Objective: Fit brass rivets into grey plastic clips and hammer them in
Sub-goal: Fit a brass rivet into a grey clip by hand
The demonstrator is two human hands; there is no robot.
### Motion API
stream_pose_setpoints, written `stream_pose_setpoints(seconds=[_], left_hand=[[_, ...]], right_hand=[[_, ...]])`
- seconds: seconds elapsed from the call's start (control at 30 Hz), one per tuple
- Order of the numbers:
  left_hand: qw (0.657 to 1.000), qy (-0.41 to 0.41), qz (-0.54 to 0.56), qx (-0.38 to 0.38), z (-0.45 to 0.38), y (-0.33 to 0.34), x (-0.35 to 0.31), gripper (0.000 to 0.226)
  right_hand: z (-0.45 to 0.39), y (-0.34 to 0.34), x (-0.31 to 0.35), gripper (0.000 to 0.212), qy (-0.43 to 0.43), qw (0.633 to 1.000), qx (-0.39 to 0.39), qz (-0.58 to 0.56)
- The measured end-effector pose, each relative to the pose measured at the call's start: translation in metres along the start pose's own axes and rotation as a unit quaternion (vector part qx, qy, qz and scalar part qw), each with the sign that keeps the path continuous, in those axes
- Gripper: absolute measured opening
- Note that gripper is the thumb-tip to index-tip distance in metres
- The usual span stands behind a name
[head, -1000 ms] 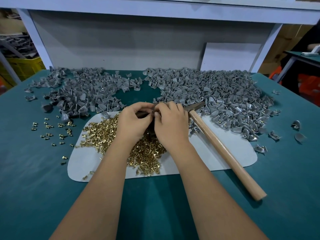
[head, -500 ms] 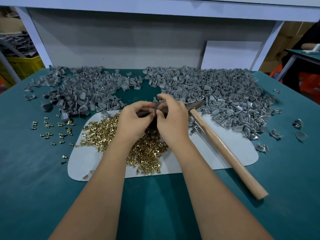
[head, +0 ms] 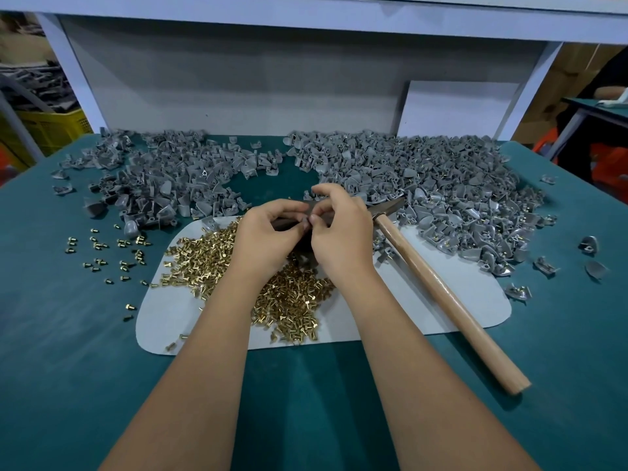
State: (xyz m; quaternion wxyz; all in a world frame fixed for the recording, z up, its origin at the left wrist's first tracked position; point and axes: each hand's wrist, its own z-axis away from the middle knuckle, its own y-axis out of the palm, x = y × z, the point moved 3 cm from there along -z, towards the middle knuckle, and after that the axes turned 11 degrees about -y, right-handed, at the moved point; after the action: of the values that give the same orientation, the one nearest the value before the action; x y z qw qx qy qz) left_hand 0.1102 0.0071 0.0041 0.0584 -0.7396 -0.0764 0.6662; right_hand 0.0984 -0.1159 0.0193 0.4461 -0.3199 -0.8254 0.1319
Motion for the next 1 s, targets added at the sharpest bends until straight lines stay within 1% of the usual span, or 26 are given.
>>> stream_pose_setpoints(seconds=[0.17,0.27,0.53,0.7,0.8,0.87,0.93,1.0], left_hand=[[1.0,-0.002,-0.003,-0.001,0.0,0.001,0.0,0.027],[1.0,-0.004,0.001,-0.002,0.0,0.001,0.0,0.028],[1.0,-0.008,-0.01,-0.007,0.0,0.0,0.0,0.024],[1.0,-0.008,-0.013,-0.011,0.0,-0.001,0.0,0.029],[1.0,-0.013,-0.013,-0.009,0.001,-0.001,-0.001,0.028],[1.0,-0.022,-0.015,-0.01,0.001,-0.001,-0.001,0.024],[0.999,-0.031,-0.019,-0.012,0.002,-0.001,-0.002,0.022],[0.999,-0.038,-0.021,-0.014,0.002,-0.001,-0.002,0.021]], right_hand=[[-0.005,-0.001,-0.001,0.029,0.028,0.999,0.017,0.025],[-0.005,-0.001,-0.001,0.026,0.042,0.999,0.018,0.019],[0.005,-0.003,0.004,0.031,0.002,1.0,-0.022,-0.011],[0.008,-0.001,0.005,0.027,-0.013,0.999,-0.028,-0.021],[0.011,0.0,0.002,0.024,-0.012,0.999,-0.032,-0.032],[0.011,0.0,0.0,0.023,0.011,0.997,-0.046,-0.064],[0.011,-0.003,-0.002,0.022,0.037,0.991,-0.08,-0.1],[0.01,-0.008,-0.005,0.02,0.04,0.988,-0.111,-0.098]])
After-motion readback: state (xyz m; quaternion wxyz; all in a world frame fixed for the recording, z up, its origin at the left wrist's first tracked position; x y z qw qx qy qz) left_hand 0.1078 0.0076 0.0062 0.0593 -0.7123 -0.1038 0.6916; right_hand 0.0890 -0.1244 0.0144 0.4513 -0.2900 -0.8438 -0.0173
